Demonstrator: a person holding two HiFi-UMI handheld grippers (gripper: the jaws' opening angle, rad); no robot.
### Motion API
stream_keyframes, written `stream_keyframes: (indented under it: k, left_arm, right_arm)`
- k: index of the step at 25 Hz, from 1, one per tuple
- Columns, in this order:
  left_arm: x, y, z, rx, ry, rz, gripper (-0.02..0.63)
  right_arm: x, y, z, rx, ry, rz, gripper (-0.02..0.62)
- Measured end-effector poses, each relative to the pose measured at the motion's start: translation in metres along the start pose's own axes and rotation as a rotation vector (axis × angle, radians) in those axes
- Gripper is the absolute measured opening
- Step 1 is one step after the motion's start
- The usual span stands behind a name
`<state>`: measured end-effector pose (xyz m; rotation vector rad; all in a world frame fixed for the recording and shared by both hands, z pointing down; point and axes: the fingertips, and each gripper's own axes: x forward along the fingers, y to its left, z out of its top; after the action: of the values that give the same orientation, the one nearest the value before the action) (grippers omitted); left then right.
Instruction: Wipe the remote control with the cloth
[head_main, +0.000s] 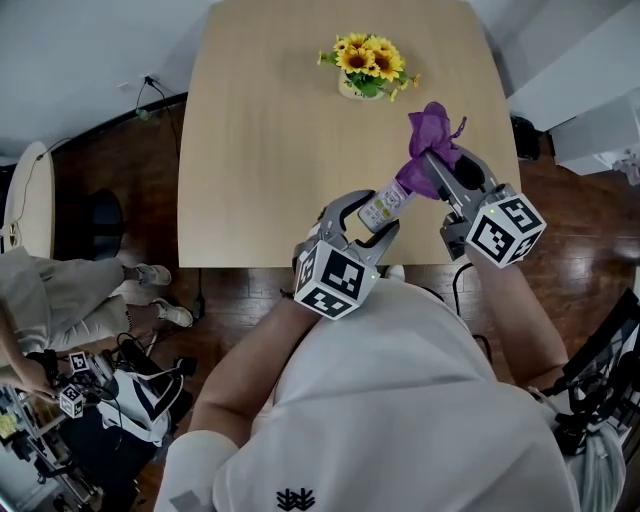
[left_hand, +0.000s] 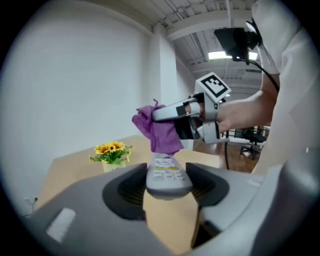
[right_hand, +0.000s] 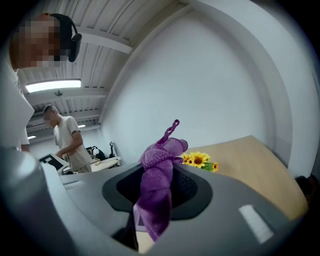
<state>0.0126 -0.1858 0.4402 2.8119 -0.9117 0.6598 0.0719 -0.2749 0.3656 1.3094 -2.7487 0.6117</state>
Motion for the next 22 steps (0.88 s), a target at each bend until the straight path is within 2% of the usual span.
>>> stream_keyframes:
  k: [5,11,15,22]
  left_arm:
    - [0.000,-0.002,-0.002,-0.003,0.007,0.007,0.261]
    - [0.009,0.021,-0.030,-0.039,0.046,0.048,0.261]
    - [0.028,0.049,-0.069,-0.102,0.099,0.113,0.260]
    - [0.002,0.080,-0.117,-0.199,0.101,0.297,0.259]
  right_arm:
    - [-0.011,-0.045,-0.003,0.007,-0.001,-0.099,0.126]
    - [-0.012,-0.053,-0.021,0.024,0.047,-0.113,0.126]
    - [-0.015,-0.061,-0.043,0.053,0.090,-0.102,0.126]
    - [-0.055,-0.035,-0.077,0.068,0.144,-0.123,0.126]
